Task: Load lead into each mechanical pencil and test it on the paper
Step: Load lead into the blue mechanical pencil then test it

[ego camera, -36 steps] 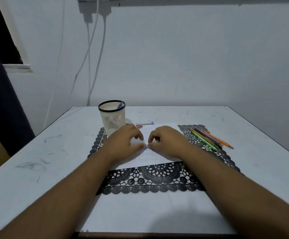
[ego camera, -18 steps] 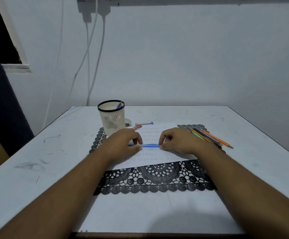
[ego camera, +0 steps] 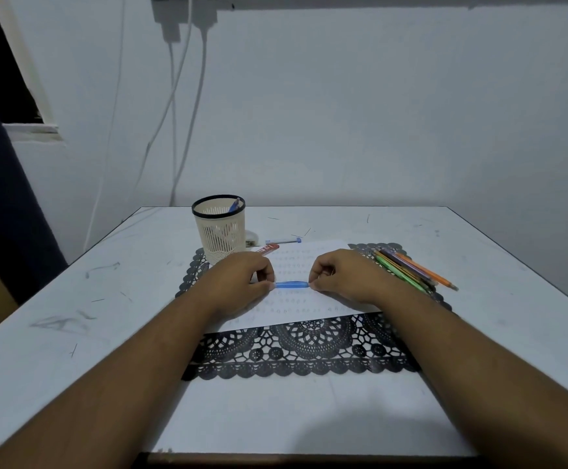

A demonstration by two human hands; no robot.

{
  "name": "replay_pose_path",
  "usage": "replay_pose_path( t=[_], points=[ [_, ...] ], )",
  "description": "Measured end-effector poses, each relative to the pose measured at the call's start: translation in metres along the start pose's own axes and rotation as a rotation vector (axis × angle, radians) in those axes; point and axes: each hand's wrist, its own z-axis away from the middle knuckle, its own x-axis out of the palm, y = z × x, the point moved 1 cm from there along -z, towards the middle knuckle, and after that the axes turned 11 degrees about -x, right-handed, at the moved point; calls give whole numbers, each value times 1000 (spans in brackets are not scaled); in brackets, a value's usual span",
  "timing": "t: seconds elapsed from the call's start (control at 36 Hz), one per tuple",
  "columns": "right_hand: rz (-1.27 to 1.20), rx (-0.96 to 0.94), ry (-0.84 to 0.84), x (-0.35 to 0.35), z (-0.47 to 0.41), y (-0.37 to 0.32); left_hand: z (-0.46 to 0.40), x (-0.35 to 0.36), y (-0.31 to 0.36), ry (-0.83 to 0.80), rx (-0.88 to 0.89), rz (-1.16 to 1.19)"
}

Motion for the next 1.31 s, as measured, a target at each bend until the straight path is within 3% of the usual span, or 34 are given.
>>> replay_pose_path(
  t=[0.72,0.97,1.31],
  points=[
    [55,52,140,7,-6,6,-6,-2,-10,44,-2,-10],
    [-170,-25,165,-4,1,-1,-7,-2,-12,52,31,18],
    [-150,-26,157,-2,-1,1,-10,-2,-13,53,55,55]
  ],
)
